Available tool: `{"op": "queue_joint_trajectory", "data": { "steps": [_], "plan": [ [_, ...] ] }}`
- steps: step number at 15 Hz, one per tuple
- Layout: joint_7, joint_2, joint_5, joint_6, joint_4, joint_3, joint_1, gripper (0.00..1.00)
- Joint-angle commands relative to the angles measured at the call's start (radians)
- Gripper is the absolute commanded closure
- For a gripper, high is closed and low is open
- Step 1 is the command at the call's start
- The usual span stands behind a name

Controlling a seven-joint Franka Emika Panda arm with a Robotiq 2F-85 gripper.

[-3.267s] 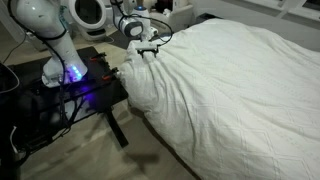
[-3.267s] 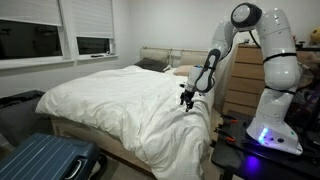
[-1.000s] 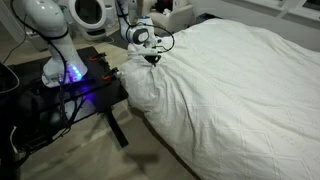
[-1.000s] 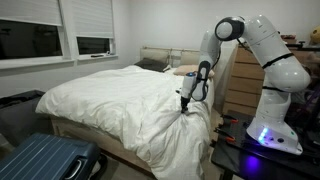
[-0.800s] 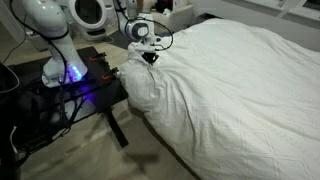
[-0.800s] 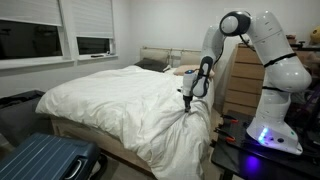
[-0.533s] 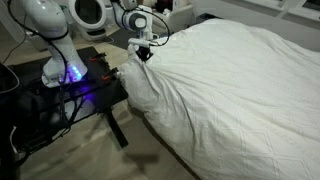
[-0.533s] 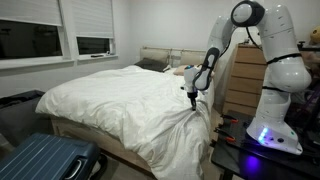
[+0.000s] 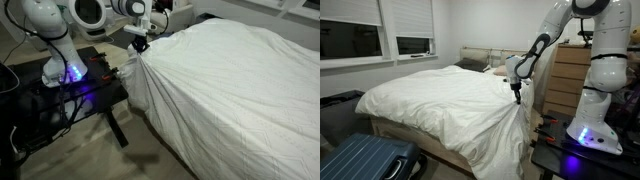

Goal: Make the bed

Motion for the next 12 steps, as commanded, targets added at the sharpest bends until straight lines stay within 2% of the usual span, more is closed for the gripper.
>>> {"op": "queue_joint_trajectory", "data": {
  "steps": [1, 5, 12],
  "plan": [
    [-0.008, -0.16, 0.058, -0.158, -0.123, 0.075, -0.01, 0.99],
    [-0.017, -0.224, 0.046, -0.114, -0.179, 0.097, -0.013, 0.99],
    [-0.122, -0.308, 0.064, -0.142, -0.224, 0.103, -0.008, 0.99]
  ]
}}
